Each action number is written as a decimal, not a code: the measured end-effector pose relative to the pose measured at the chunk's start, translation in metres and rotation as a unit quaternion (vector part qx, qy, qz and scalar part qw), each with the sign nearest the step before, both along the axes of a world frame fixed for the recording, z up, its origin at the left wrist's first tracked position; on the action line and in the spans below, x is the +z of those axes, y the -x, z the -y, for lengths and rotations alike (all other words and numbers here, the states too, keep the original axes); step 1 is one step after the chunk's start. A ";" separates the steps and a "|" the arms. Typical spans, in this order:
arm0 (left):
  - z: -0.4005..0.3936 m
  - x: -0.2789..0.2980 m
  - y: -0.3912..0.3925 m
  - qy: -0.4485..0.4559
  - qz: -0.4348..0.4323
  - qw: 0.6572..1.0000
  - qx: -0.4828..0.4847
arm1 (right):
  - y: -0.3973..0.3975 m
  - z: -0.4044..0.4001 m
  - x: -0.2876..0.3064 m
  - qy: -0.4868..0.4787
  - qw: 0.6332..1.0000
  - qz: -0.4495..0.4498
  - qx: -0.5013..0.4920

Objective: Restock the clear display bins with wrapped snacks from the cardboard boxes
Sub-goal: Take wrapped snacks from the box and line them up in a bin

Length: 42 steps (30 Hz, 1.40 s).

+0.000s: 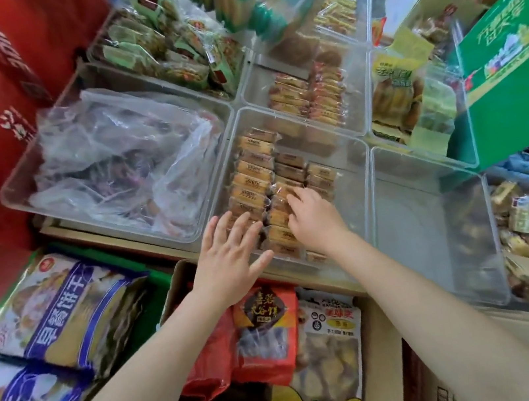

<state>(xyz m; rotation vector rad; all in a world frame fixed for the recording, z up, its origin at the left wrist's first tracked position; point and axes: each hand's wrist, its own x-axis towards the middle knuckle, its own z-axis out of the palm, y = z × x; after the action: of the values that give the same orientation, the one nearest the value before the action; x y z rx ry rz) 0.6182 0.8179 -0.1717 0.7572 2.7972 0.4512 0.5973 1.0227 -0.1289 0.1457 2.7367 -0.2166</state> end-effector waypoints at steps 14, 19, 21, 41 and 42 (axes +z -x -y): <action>-0.146 0.081 -0.169 -0.209 0.230 0.946 -0.092 | -0.243 -0.152 0.167 0.139 0.959 -0.215 -0.118; -0.239 0.107 -0.273 -0.277 0.333 0.892 -0.130 | -0.361 -0.225 0.158 0.128 0.922 -0.273 -0.244; -0.266 0.119 -0.306 -0.295 0.379 0.870 -0.113 | -0.390 -0.247 0.136 0.150 0.909 -0.255 -0.292; -0.306 0.109 -0.334 -0.364 0.393 0.844 0.005 | -0.419 -0.271 -0.056 0.186 0.954 0.222 -0.083; -0.305 0.107 -0.332 -0.366 0.399 0.841 0.000 | -0.417 -0.278 -0.041 0.241 0.936 0.221 -0.126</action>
<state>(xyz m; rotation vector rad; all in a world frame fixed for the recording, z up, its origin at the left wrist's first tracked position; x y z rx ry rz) 0.9506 1.1227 -0.0642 0.4943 1.7937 1.4811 1.0141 1.3008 -0.1699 0.3594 2.1389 -0.8111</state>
